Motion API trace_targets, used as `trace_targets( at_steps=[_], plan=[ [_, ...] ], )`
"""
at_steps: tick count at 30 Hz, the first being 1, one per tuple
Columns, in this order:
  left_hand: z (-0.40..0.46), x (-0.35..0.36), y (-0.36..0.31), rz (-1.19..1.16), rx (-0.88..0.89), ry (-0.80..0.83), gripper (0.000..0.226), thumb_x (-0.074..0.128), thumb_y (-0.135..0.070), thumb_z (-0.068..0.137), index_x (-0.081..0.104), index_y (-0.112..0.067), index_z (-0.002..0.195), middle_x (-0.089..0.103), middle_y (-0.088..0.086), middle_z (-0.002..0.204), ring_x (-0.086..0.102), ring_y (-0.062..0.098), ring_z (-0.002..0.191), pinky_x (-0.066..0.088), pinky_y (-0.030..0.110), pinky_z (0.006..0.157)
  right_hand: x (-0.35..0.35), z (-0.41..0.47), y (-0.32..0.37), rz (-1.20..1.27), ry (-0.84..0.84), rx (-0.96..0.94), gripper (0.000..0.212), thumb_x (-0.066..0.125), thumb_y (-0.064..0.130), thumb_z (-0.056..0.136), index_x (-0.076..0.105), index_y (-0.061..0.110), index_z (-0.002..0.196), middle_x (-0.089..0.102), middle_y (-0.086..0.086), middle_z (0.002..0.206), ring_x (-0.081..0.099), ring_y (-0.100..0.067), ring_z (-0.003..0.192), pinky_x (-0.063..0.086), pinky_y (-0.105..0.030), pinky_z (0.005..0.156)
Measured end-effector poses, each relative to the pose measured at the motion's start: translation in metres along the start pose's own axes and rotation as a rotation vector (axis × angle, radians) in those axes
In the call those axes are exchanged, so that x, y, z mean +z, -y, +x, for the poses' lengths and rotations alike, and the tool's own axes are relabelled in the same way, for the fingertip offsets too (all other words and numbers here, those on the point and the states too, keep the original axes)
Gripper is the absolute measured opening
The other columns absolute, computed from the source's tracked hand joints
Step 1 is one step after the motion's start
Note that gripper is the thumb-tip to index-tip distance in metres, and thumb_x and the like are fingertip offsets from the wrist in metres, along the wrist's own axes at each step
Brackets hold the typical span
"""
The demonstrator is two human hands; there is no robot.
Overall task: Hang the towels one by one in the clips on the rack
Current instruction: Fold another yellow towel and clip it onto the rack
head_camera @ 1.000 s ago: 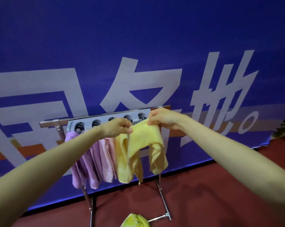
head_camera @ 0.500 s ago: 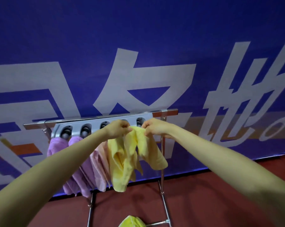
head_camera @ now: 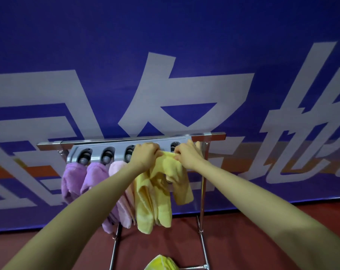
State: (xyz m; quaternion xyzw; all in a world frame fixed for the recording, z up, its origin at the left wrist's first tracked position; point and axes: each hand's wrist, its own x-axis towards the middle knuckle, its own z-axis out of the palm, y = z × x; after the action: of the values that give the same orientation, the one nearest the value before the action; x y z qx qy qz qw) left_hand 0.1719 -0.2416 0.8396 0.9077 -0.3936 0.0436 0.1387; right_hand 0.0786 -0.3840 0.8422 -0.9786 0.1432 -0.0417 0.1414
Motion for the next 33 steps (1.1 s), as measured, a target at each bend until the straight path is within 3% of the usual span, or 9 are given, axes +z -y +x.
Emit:
trace_targets(
  at_steps=[3, 6, 9, 12, 15, 20, 25, 29, 33],
  plan=[
    [-0.002, 0.007, 0.004, -0.031, -0.009, -0.042, 0.018, 0.048, -0.036, 0.094, 0.055, -0.02, 0.088, 0.066, 0.004, 0.097, 0.057, 0.023, 0.087, 0.031, 0.03, 0.071, 0.006, 0.0, 0.001, -0.113, -0.054, -0.016, 0.017, 0.055, 0.023, 0.092, 0.067, 0.02, 0.08, 0.056, 0.0, 0.096, 0.038, -0.026, 0.111, 0.026, -0.038, 0.085],
    [-0.01, 0.014, 0.003, -0.019, -0.034, -0.047, 0.021, 0.051, -0.039, 0.091, 0.051, -0.019, 0.088, 0.063, 0.009, 0.092, 0.053, 0.028, 0.084, 0.03, 0.034, 0.071, 0.013, -0.003, 0.002, -0.226, -0.084, -0.057, 0.019, 0.053, 0.021, 0.092, 0.069, 0.019, 0.083, 0.053, -0.002, 0.105, 0.037, -0.028, 0.112, 0.027, -0.038, 0.087],
    [-0.018, 0.02, 0.001, -0.06, -0.064, -0.084, 0.017, 0.049, -0.037, 0.094, 0.053, -0.022, 0.088, 0.06, 0.004, 0.093, 0.045, 0.019, 0.078, 0.029, 0.029, 0.075, 0.015, -0.006, 0.004, -0.267, -0.093, -0.071, 0.019, 0.053, 0.022, 0.092, 0.071, 0.019, 0.086, 0.053, 0.0, 0.104, 0.036, -0.028, 0.111, 0.027, -0.039, 0.087],
    [-0.019, 0.019, 0.0, -0.003, -0.007, -0.072, 0.018, 0.048, -0.034, 0.094, 0.061, -0.021, 0.092, 0.064, 0.003, 0.097, 0.051, 0.018, 0.085, 0.03, 0.028, 0.076, 0.014, -0.009, 0.008, -0.314, -0.074, -0.106, 0.019, 0.052, 0.021, 0.092, 0.071, 0.02, 0.087, 0.046, 0.002, 0.095, 0.037, -0.026, 0.107, 0.025, -0.037, 0.082],
    [-0.019, 0.01, 0.002, 0.049, 0.047, 0.008, 0.022, 0.047, -0.033, 0.094, 0.063, -0.018, 0.099, 0.065, 0.004, 0.103, 0.056, 0.022, 0.095, 0.037, 0.033, 0.079, 0.014, -0.01, 0.007, -0.324, -0.058, -0.142, 0.018, 0.052, 0.023, 0.092, 0.068, 0.018, 0.097, 0.051, -0.001, 0.108, 0.037, -0.027, 0.11, 0.028, -0.039, 0.086],
    [-0.027, -0.022, 0.011, -0.102, 0.035, 0.071, 0.021, 0.05, -0.026, 0.093, 0.067, -0.016, 0.101, 0.066, 0.005, 0.105, 0.06, 0.025, 0.092, 0.045, 0.034, 0.073, 0.005, -0.02, 0.009, 0.002, -0.083, -0.071, 0.02, 0.057, 0.026, 0.091, 0.066, 0.019, 0.108, 0.054, -0.001, 0.113, 0.045, -0.022, 0.111, 0.031, -0.038, 0.093],
    [-0.059, -0.058, 0.025, -0.291, 0.027, 0.112, 0.015, 0.052, -0.018, 0.091, 0.067, -0.017, 0.091, 0.07, 0.003, 0.091, 0.062, 0.018, 0.08, 0.051, 0.035, 0.075, -0.007, -0.052, 0.023, 0.399, -0.232, -0.007, 0.011, 0.06, 0.013, 0.089, 0.069, 0.009, 0.094, 0.053, 0.002, 0.093, 0.05, -0.01, 0.08, 0.037, -0.021, 0.07],
    [-0.103, -0.068, 0.029, -0.458, -0.002, 0.067, 0.017, 0.052, -0.011, 0.091, 0.066, -0.018, 0.085, 0.068, -0.005, 0.071, 0.06, -0.001, 0.061, 0.049, 0.02, 0.066, -0.012, -0.078, 0.05, 0.57, -0.318, 0.032, 0.011, 0.061, 0.008, 0.088, 0.072, 0.008, 0.088, 0.063, 0.002, 0.082, 0.052, 0.001, 0.068, 0.039, -0.008, 0.062],
    [-0.155, -0.067, 0.04, -0.52, 0.006, 0.042, 0.018, 0.052, -0.004, 0.089, 0.067, -0.013, 0.084, 0.062, -0.006, 0.062, 0.058, -0.007, 0.056, 0.042, 0.006, 0.058, -0.009, -0.112, 0.091, 0.735, -0.343, 0.062, 0.011, 0.063, 0.005, 0.086, 0.07, 0.012, 0.082, 0.064, 0.01, 0.073, 0.058, 0.002, 0.065, 0.044, -0.01, 0.062]
  ],
)
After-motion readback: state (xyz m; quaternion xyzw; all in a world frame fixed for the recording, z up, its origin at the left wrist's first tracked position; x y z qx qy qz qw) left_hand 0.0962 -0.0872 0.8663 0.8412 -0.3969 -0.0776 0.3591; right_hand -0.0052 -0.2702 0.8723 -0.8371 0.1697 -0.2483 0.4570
